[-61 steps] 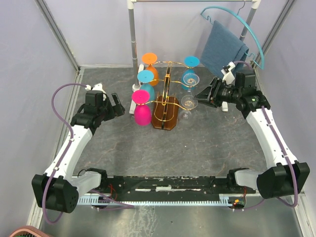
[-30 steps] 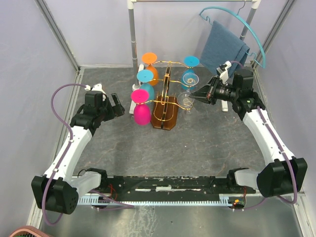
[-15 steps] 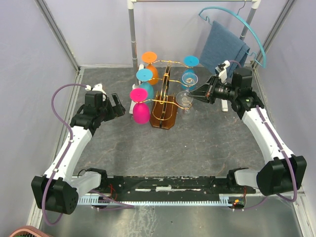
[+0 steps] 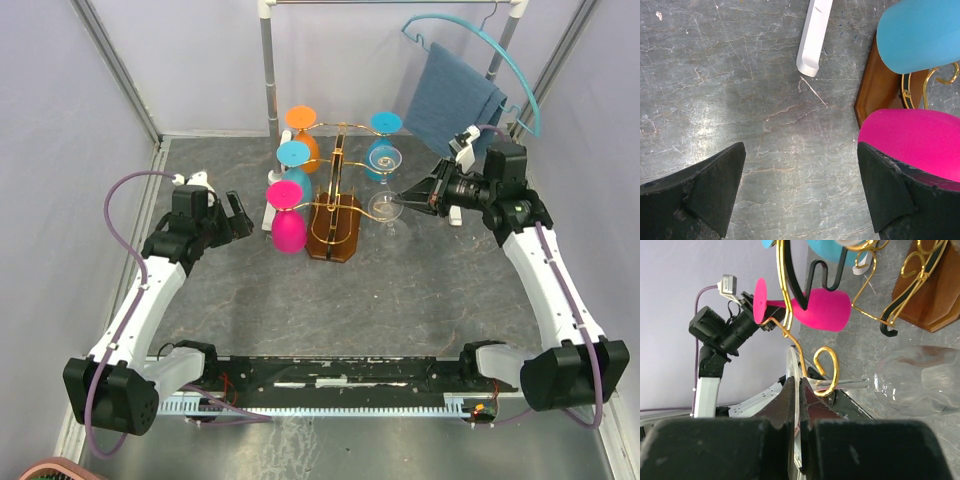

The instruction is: Take the wine glass off the wine glass rack

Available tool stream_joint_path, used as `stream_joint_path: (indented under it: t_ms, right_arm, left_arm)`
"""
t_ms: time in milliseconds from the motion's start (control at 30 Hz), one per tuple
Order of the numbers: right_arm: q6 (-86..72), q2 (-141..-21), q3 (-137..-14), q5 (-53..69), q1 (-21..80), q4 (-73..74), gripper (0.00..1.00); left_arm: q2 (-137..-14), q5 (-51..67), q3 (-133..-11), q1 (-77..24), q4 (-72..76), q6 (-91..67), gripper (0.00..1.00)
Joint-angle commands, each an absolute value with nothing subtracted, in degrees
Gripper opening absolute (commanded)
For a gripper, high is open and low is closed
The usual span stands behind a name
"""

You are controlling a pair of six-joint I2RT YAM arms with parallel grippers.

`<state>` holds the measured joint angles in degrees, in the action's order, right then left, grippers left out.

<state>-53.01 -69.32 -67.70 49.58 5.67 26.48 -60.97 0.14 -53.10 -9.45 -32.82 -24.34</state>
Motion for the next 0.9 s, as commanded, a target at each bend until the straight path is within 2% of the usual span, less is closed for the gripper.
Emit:
stream_joint_path:
  t_ms: [0,567,733,867]
  right_arm:
    - [-55.42,-65.9,-67.95,52.97,6.25,22.16,0.02]
    - [-61.31,-73.55,-69.27,45.01,13.38,7.31,0.01]
    - [-57.73,-74.57,-73.49,41.73,11.1,10.74,0.0]
    - [-55.19,-72.76,-75.25,43.87,4.8,15.6,0.0]
  left_arm:
    - [-60.3,1.69,-52.57,-9.53,-30.88,-25.19,0.99]
    - [-59.89,1.58,-52.03,-9.57,-30.48,-25.14,0.99]
    - [-59.53,1.5,-52.44,-9.53,-30.64,-25.22,0.99]
    - [-59.11,1.04,-52.48,-9.5,-31.09,-24.89,0.99]
